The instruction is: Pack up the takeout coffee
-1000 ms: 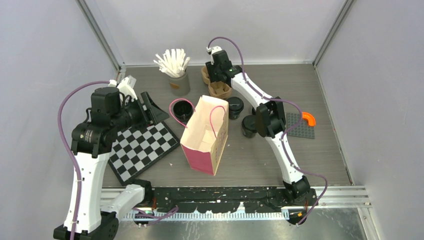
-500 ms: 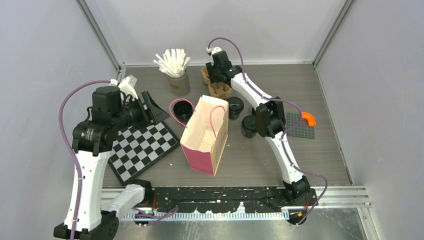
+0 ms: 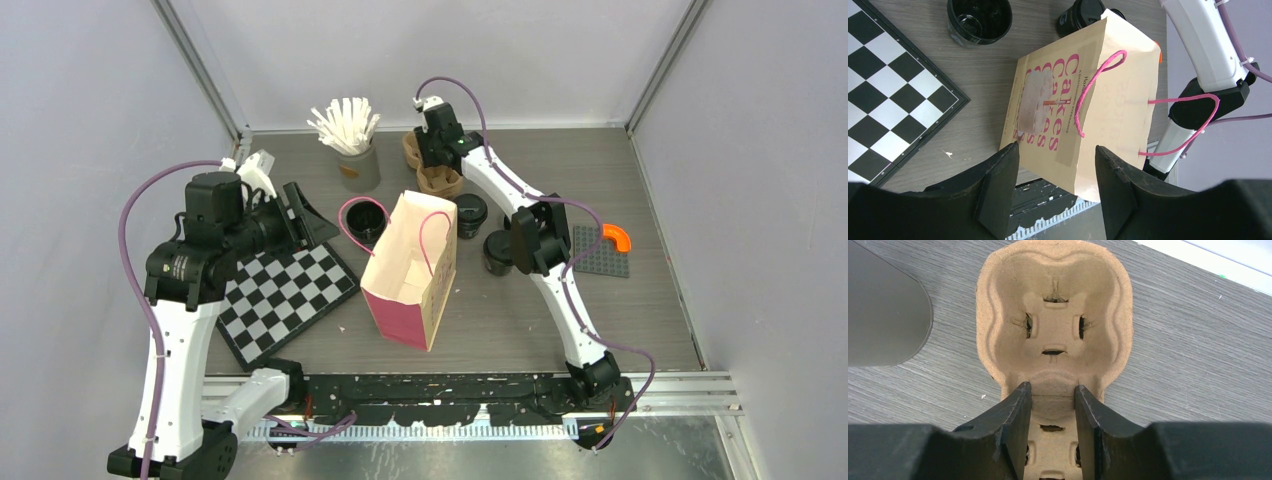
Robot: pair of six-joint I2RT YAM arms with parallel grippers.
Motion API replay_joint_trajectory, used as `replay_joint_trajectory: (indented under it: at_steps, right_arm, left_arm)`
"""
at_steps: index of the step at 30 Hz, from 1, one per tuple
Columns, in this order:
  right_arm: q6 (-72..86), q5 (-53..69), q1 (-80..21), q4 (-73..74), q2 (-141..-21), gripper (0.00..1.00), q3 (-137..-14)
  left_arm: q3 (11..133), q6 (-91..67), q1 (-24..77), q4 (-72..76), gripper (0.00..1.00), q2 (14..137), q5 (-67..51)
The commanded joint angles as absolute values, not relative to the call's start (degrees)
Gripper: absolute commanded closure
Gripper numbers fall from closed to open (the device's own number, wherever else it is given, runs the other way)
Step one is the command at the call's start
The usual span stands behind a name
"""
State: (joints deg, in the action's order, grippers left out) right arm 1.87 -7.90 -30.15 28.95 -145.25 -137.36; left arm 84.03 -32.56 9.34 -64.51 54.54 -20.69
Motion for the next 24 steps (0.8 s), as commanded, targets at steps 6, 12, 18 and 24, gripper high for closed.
replay_joint_trajectory:
  at_steps: [6,12,18,24]
  right_arm:
    - [1.47,-8.36,-30.04,27.91,-143.16,0.62,-140.77]
    - [1.20,-7.95,-30.01,26.02,-140.85,0.62,-140.91]
    - [1.22,-7.70,-29.97,25.77,-140.33,0.62,-140.81]
    - [2.28,-6.72,-29.96,25.07,-139.55,0.62,-140.89]
  left_arm:
    - [83.81,-31.97,9.15,-62.25,0.41,54.17,-21.80]
    - [83.16,-32.58,9.15,-61.62,0.41,53.71,-21.88]
    - [83.32,-32.47,9.14,-62.01,0.40,53.44,-21.84]
    - [83.28,-32.58,9.14,-62.18,0.41,53.10,-21.75]
